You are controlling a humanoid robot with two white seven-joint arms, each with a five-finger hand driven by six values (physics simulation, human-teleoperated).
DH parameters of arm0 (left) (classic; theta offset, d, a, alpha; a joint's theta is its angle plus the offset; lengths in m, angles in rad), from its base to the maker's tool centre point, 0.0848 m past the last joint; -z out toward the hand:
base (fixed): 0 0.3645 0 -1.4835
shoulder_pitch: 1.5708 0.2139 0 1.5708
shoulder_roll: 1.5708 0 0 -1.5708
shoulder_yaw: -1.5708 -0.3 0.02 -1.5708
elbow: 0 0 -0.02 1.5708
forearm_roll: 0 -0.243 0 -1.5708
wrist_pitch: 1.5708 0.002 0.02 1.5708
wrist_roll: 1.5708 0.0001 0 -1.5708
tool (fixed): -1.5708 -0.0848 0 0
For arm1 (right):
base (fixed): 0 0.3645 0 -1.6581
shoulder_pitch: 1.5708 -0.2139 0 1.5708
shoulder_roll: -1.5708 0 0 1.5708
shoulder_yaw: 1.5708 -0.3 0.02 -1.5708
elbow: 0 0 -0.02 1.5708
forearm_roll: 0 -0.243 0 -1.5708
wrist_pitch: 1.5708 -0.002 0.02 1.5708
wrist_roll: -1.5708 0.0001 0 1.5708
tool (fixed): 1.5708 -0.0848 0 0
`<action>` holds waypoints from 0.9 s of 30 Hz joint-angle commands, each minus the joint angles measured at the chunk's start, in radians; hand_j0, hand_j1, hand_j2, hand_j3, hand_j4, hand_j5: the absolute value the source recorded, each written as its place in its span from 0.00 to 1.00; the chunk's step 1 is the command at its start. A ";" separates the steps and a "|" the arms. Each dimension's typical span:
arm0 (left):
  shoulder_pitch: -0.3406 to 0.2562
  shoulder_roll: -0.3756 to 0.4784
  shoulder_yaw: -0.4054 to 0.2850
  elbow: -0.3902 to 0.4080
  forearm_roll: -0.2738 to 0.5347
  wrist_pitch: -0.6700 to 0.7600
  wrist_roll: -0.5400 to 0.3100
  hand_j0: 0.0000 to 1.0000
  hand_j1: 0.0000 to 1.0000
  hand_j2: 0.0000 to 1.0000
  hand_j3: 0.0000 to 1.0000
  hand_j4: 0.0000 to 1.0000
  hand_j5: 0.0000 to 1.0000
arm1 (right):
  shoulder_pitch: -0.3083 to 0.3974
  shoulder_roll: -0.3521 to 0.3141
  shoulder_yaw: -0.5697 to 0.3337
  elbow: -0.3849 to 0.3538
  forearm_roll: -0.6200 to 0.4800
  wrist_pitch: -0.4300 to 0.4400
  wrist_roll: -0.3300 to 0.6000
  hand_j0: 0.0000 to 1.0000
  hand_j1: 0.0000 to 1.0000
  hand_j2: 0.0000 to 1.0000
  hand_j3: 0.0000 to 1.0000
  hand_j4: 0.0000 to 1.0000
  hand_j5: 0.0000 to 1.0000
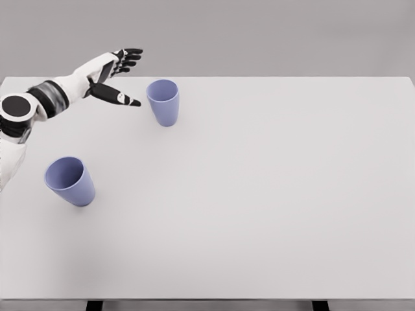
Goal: Place the right cup on the left cup with left arm
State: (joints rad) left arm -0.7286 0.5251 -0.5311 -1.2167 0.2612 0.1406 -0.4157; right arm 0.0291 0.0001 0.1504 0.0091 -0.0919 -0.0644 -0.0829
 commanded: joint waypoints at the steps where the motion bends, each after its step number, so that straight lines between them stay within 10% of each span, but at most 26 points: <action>1: 0.000 -0.025 0.000 0.033 0.003 0.017 0.005 1.00 1.00 1.00 1.00 1.00 1.00 | 0.000 0.000 0.000 0.000 0.000 0.000 0.000 1.00 1.00 1.00 1.00 1.00 1.00; 27: -0.023 -0.128 -0.017 0.152 0.004 0.017 0.023 1.00 1.00 1.00 1.00 1.00 1.00 | 0.000 0.000 0.000 0.000 0.000 -0.002 0.000 1.00 1.00 1.00 1.00 1.00 1.00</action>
State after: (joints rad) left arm -0.7517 0.3996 -0.5478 -1.0637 0.2620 0.1584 -0.3924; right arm 0.0291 0.0001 0.1504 0.0091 -0.0919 -0.0645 -0.0829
